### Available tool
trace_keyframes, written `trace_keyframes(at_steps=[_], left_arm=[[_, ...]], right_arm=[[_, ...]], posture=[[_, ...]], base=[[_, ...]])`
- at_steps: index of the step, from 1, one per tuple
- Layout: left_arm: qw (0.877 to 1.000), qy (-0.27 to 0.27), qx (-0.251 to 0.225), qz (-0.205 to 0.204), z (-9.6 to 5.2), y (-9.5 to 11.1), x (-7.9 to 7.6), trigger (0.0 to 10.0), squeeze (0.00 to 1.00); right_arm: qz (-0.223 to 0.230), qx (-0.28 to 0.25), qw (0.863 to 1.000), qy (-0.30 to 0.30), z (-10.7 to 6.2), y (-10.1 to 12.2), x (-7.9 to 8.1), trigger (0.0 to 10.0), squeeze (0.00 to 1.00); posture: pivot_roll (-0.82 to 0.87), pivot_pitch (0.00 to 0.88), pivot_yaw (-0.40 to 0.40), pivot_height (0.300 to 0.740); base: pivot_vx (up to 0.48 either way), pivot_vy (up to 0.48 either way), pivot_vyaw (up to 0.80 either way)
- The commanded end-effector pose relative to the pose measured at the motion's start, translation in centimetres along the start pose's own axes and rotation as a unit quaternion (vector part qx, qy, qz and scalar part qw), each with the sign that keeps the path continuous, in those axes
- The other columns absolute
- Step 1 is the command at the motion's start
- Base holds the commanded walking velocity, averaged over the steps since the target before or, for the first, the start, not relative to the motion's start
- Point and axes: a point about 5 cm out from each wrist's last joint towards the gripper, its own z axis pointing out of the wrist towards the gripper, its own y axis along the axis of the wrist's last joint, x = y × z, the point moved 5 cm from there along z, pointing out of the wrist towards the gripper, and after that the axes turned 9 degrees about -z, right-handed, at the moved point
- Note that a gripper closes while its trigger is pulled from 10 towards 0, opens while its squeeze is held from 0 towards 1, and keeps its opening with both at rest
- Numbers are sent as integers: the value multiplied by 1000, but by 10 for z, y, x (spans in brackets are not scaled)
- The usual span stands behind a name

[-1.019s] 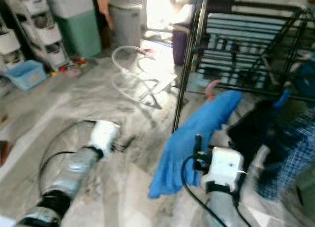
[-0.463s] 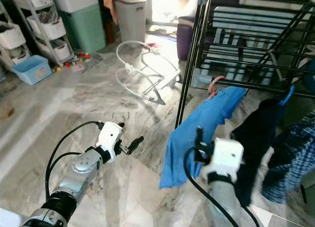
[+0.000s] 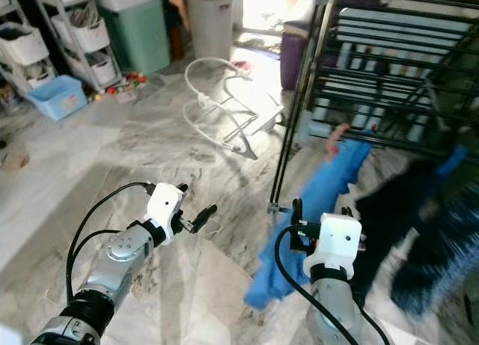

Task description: Hang hanger

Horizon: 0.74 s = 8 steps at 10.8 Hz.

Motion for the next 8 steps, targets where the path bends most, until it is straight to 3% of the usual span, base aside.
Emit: trace_keyframes(at_steps=[1,8], left_arm=[[1000,-1,1,-7,0,0,0,10000,0],[1000,-2,15,-1,1,-5,-4,10000,0]], right_arm=[[0,3,1000,3,-1,0,0,10000,0],[-10,11,1000,-26,1,-4,-12,10000,0]], posture=[[-8,82,-3,740],[-14,86,-8,740]], base=[[247,262,0],[0,0,0]])
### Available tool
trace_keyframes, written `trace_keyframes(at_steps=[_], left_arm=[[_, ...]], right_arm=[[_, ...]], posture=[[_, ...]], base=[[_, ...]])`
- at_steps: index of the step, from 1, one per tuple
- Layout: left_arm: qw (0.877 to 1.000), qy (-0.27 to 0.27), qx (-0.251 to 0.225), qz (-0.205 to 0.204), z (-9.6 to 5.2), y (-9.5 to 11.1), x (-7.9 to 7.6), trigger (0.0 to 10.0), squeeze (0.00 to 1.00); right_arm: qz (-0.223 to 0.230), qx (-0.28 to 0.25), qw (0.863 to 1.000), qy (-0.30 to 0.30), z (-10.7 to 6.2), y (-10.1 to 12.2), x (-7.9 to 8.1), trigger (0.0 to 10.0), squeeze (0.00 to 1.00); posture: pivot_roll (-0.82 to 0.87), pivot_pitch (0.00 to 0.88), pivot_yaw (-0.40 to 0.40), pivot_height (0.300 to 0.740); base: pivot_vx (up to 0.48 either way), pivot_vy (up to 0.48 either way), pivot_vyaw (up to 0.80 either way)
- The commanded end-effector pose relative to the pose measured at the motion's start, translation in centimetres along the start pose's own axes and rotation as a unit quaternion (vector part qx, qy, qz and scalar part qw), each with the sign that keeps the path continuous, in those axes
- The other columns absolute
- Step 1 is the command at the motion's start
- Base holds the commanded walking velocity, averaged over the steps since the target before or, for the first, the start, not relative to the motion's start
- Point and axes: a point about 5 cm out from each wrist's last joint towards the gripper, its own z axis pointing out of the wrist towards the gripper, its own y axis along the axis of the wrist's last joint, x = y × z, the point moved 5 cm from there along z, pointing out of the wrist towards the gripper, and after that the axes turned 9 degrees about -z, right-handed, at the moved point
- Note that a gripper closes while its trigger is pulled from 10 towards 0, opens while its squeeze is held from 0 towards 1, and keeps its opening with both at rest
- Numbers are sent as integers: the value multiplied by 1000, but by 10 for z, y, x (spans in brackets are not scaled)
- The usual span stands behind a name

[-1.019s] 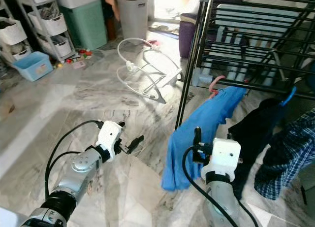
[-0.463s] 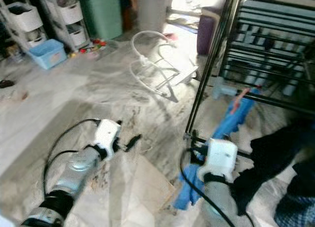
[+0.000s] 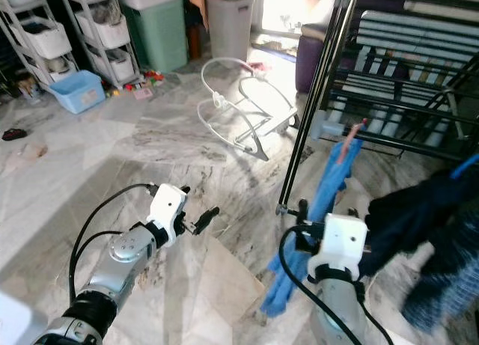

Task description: Hang hanger

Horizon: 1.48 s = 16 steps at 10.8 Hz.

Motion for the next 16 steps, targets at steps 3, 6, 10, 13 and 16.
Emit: trace_keyframes(at_steps=[3,6,10,13,16], left_arm=[[1000,-1,8,4,-1,-2,-1,10000,0],[1000,-6,16,13,-6,-4,2,10000,0],[1000,6,22,21,-17,-6,9,10000,0],[999,6,27,22,-17,-7,10,10000,0],[999,-5,27,25,-10,-4,5,10000,0]], right_arm=[[52,67,996,-26,23,-19,-2,10000,0],[44,74,996,8,60,-16,12,10000,0],[64,164,984,-9,109,-38,6,10000,0],[66,190,979,-31,99,-59,-10,10000,0],[31,184,979,-80,88,-67,-38,10000,0]], posture=[[-2,114,-6,740],[22,156,-2,740],[91,164,-13,740],[73,162,-7,740],[47,146,19,740]], base=[[0,0,0],[0,0,0],[0,0,0],[0,0,0],[0,0,0]])
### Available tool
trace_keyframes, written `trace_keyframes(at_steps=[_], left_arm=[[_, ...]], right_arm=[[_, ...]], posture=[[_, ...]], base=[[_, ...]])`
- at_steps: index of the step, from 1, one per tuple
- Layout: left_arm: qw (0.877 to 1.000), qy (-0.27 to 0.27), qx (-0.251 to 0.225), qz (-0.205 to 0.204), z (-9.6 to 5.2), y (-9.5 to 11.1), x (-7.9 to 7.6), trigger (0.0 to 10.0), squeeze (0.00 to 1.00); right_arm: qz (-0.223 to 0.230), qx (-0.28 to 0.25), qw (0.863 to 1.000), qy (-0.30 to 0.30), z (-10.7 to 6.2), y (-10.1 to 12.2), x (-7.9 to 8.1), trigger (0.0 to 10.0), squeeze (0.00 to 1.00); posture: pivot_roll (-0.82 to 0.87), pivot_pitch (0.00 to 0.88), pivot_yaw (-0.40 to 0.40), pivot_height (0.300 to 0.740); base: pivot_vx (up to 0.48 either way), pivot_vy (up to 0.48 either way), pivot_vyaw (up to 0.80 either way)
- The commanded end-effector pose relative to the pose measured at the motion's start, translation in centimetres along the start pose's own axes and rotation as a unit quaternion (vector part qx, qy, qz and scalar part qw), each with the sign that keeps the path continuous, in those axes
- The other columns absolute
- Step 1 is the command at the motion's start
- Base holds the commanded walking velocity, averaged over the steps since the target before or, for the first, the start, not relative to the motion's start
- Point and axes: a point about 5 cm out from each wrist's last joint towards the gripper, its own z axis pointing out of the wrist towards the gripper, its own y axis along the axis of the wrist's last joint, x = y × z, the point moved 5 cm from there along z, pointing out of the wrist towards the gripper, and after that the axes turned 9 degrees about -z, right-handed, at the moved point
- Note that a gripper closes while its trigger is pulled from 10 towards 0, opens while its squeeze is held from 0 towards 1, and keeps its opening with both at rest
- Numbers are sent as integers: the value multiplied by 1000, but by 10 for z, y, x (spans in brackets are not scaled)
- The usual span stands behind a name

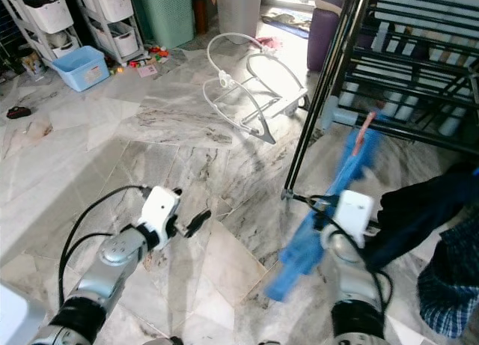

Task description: Hang hanger

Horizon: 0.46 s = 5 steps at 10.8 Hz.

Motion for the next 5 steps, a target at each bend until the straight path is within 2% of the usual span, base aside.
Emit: trace_keyframes(at_steps=[1,5], left_arm=[[1000,-9,14,5,1,-4,-2,10000,0],[1000,-15,18,14,5,-3,-4,10000,0]], right_arm=[[-10,-13,1000,-3,0,5,-4,10000,0],[-40,-56,996,50,11,36,-3,10000,0]], posture=[[43,142,20,740],[42,126,20,740]], base=[[0,0,0],[0,0,0]])
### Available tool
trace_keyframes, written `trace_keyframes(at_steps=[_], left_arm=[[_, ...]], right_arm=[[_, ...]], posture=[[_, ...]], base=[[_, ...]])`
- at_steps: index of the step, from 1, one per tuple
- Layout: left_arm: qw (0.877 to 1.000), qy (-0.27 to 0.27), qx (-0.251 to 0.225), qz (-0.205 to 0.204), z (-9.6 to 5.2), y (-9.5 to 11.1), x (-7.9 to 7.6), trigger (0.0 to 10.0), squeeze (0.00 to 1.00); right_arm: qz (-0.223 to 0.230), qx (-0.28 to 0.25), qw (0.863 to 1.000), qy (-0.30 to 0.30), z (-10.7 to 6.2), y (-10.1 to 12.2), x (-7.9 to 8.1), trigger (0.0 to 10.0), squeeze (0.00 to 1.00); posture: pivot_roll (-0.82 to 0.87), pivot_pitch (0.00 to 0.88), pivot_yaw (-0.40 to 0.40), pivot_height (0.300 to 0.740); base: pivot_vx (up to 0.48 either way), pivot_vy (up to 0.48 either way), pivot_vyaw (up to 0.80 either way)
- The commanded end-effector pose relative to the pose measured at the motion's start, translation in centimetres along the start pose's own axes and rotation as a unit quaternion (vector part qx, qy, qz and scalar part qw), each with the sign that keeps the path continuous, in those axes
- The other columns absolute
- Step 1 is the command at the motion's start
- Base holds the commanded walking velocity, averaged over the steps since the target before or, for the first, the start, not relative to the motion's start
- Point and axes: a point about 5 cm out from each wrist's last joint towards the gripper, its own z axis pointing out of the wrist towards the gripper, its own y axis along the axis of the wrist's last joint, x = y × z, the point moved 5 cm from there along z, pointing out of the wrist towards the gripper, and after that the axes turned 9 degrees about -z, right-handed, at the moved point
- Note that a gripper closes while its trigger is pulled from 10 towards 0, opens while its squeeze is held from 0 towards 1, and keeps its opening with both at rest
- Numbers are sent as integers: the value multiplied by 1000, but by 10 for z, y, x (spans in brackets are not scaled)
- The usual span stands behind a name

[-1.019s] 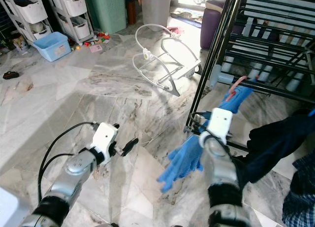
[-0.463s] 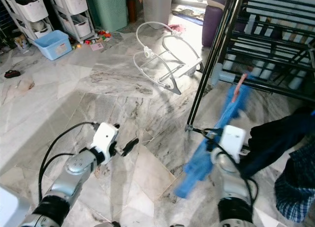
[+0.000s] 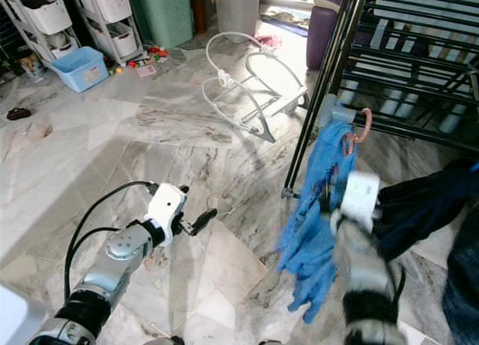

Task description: Hang hanger

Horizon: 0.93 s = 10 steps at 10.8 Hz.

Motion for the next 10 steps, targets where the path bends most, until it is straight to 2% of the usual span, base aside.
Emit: trace_keyframes(at_steps=[1,3,5,6,7,10], left_arm=[[1000,2,12,8,-2,-5,1,10000,0],[1000,3,14,7,-5,-8,2,10000,0],[1000,4,19,9,-7,-11,3,10000,0],[1000,4,20,10,-7,-12,3,10000,0],[1000,3,20,11,-7,-11,3,10000,0],[1000,-2,22,15,-8,-12,3,10000,0]], right_arm=[[-9,4,1000,20,2,-1,1,10000,0],[-26,4,999,38,6,2,-1,10000,0],[-22,3,998,55,10,6,-1,10000,0],[-20,-2,998,64,11,8,3,2471,0],[-20,-4,997,68,11,8,5,0,0],[-16,5,998,62,10,0,6,0,0]], posture=[[51,124,12,740],[57,125,5,740],[59,120,0,740],[60,116,0,740],[62,112,0,740],[58,101,5,740]], base=[[0,0,0],[0,0,0],[0,0,0],[0,0,0],[0,0,0],[0,0,0]])
